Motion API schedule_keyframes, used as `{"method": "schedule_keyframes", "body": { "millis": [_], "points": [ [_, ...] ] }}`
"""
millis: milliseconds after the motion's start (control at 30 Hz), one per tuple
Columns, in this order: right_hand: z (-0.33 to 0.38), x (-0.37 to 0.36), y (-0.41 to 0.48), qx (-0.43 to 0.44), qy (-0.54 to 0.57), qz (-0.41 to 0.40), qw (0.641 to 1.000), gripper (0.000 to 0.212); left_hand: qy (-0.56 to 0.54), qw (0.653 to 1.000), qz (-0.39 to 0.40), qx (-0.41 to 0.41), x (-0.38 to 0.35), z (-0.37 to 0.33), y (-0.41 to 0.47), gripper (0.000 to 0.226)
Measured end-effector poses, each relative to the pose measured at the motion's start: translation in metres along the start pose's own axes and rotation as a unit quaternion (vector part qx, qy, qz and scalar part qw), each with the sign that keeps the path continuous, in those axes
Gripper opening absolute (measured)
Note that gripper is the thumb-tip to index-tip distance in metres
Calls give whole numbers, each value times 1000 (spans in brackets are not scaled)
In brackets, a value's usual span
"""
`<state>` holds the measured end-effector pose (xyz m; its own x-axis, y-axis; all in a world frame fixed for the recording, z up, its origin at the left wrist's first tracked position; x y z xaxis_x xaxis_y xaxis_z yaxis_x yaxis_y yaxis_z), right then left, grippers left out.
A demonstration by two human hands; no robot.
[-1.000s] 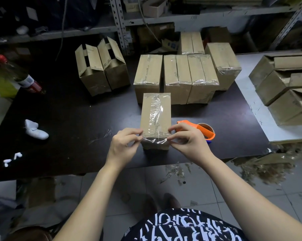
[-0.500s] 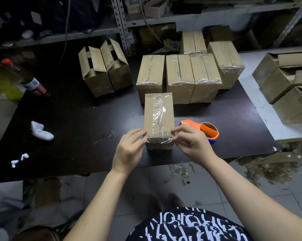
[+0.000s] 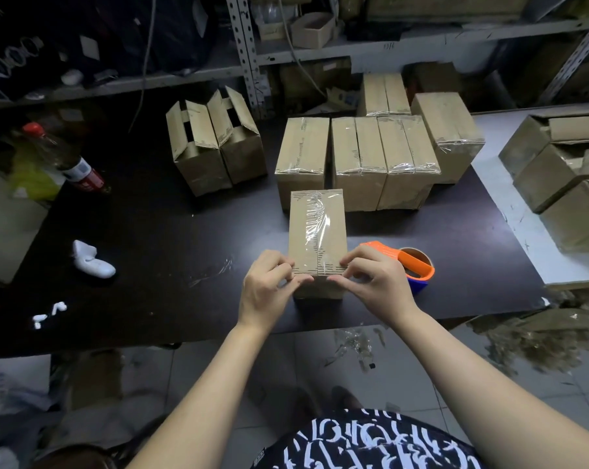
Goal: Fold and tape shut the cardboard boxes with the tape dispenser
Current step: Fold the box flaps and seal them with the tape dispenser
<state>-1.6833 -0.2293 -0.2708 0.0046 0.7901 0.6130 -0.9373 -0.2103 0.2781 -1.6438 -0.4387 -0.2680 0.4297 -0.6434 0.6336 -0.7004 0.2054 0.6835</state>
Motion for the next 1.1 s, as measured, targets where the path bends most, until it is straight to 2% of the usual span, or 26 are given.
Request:
{"method": "schedule_keyframes", "body": {
  "millis": [100,200,300,500,667,767,833,867,967,1100],
  "points": [
    [-2,-2,-1,-5,-4,20,1000,19,0,1000,12,-28,-2,2,-5,28],
    [2,-4,3,-3,-20,41,999,17,-8,1000,18,0,-4,7,-9,25],
    [6,-5,4,14,-55,47,997,27,-30,998,40,25,-8,6,-3,18],
    [8,-11,1,-33,-63,1,997,28,-1,998,37,44,-7,1,4,33],
    [1,-11,-1,-72,32,-13,997,24,77,997,14,-9,-9,-3,0,31],
    [-3,-8,-4,-102,74,-5,992,29,61,998,-12,-12,-9,-3,-3,24],
    [-11,-4,-7,-150,118,-6,982,28,36,999,-27,6,-10,1,-3,17],
    [-16,-2,-9,-180,140,-14,974,25,25,999,-36,29,-10,5,-5,13],
    [-28,5,-13,-261,153,-46,952,21,-38,976,-98,189,-6,21,-15,36],
    [-26,-5,-12,-287,140,-44,947,22,-185,890,-129,396,-19,32,-34,33]
  ]
}}
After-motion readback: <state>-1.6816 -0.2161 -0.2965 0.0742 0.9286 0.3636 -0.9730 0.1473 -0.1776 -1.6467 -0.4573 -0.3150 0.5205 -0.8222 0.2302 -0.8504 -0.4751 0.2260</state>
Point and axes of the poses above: each hand's wrist, its own y-axis towards the middle knuckle, its own x-axis out of the back of the hand, z = x × y, the point moved 7 cm from there along y, towards the middle knuckle, and after that the axes turned 13 degrees about -x, right-handed, at the moved point
